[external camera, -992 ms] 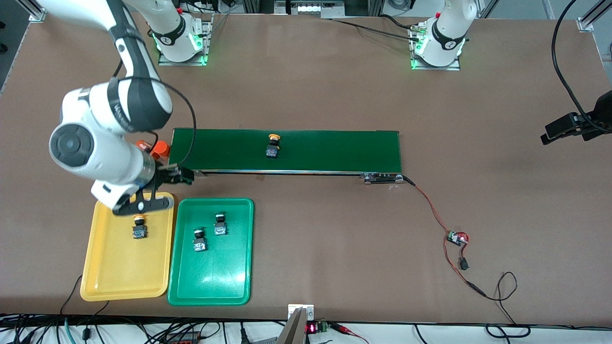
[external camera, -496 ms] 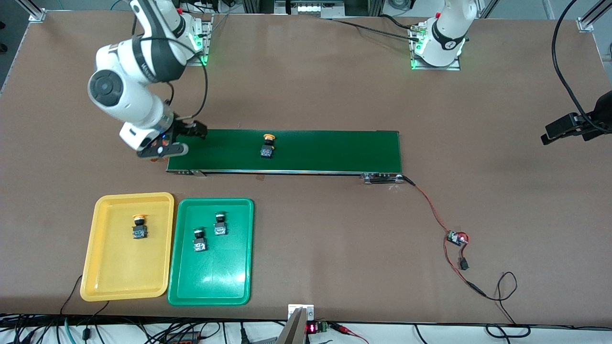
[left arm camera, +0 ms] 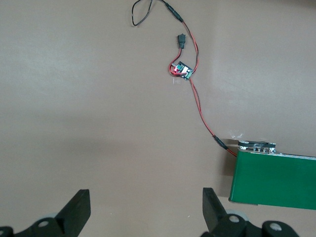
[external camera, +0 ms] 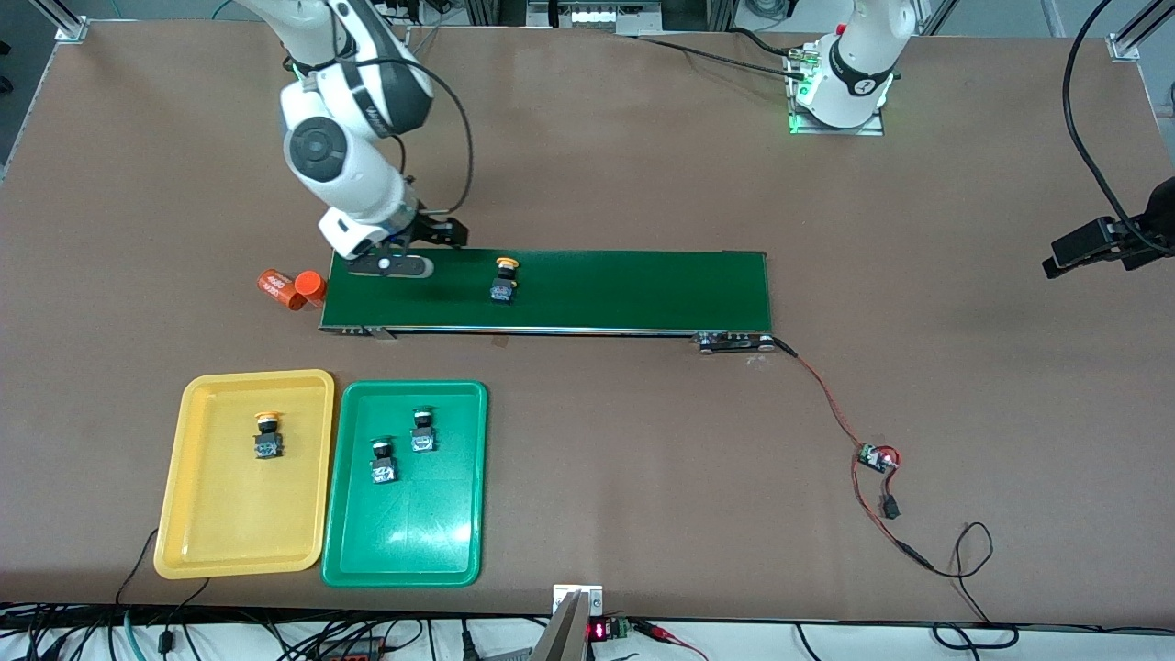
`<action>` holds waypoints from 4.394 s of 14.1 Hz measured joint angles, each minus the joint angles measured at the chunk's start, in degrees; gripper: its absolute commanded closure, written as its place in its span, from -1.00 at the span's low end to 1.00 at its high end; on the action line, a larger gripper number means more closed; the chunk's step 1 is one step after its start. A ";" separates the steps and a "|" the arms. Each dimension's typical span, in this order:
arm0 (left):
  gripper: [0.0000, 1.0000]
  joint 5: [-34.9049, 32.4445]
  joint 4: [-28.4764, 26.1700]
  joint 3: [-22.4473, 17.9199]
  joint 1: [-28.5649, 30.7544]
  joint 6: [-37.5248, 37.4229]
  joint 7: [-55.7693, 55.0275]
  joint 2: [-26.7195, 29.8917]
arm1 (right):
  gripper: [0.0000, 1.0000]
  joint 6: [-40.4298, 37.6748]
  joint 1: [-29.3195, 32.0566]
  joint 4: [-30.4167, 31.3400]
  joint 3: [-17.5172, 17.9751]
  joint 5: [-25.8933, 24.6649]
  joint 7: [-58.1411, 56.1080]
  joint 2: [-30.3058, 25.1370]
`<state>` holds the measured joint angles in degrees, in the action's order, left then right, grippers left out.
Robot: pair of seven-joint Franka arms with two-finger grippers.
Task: Sort buttons by color to trays
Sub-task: 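Lift the yellow-based button off the belt with the right gripper, then lower the button into the yellow tray and open the right gripper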
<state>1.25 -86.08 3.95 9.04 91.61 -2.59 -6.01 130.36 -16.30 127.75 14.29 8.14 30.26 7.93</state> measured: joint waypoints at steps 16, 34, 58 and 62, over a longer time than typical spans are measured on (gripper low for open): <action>-1.00 0.00 -0.02 0.00 0.00 0.00 0.00 -0.04 | -0.76 1.35 -1.88 -11.68 -0.55 -3.77 3.31 12.85; -1.00 0.00 -0.03 0.00 0.00 0.00 0.00 -0.12 | 0.72 -13.82 11.08 -39.40 -2.61 -16.44 -18.51 20.79; -1.00 0.00 -0.04 2.63 -0.31 -4.14 0.44 1.62 | -1.00 -3.08 16.99 -52.20 -7.90 -18.33 -29.02 40.61; -1.00 0.00 -0.07 2.63 -0.27 -3.84 0.44 1.62 | -1.00 -3.84 16.88 -52.93 -7.79 -18.30 -29.00 40.45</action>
<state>1.25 -86.15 6.58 8.77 87.77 -2.14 -4.38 126.52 0.58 74.82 6.50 -10.16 1.27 48.38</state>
